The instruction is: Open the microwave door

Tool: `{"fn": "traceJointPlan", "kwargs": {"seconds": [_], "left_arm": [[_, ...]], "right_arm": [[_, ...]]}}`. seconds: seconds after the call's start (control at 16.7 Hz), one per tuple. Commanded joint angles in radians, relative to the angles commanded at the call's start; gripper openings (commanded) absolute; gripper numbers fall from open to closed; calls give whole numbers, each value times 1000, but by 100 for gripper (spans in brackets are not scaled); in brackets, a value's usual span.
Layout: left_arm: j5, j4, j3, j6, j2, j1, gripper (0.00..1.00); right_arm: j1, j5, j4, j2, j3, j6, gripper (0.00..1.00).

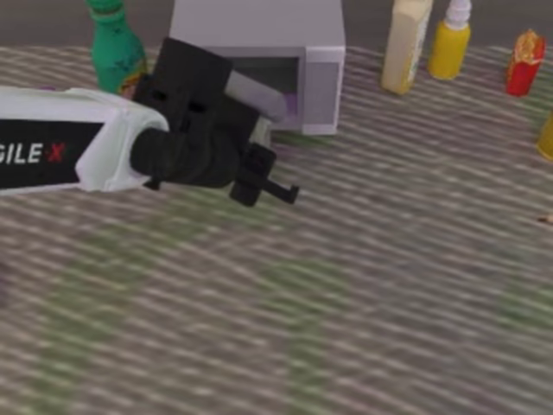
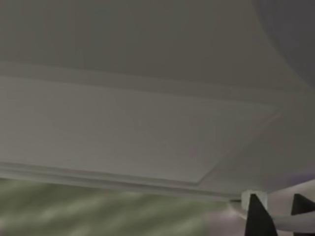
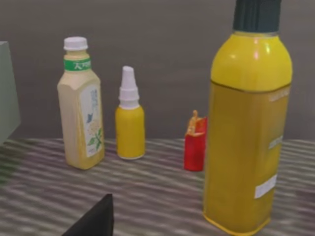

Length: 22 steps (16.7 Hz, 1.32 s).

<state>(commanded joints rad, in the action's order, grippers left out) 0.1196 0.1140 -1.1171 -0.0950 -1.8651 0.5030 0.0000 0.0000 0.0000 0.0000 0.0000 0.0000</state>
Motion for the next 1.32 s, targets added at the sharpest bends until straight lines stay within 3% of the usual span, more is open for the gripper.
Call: {"fn": "traceJointPlan", "kwargs": {"seconds": [0.18, 1.32], "left_arm": [[20, 1, 14, -29, 8, -14, 0], [21, 1, 14, -29, 9, -14, 0]], "right_arm": [[0, 0, 0, 0, 0, 0, 100], [0, 0, 0, 0, 0, 0, 100]]}}
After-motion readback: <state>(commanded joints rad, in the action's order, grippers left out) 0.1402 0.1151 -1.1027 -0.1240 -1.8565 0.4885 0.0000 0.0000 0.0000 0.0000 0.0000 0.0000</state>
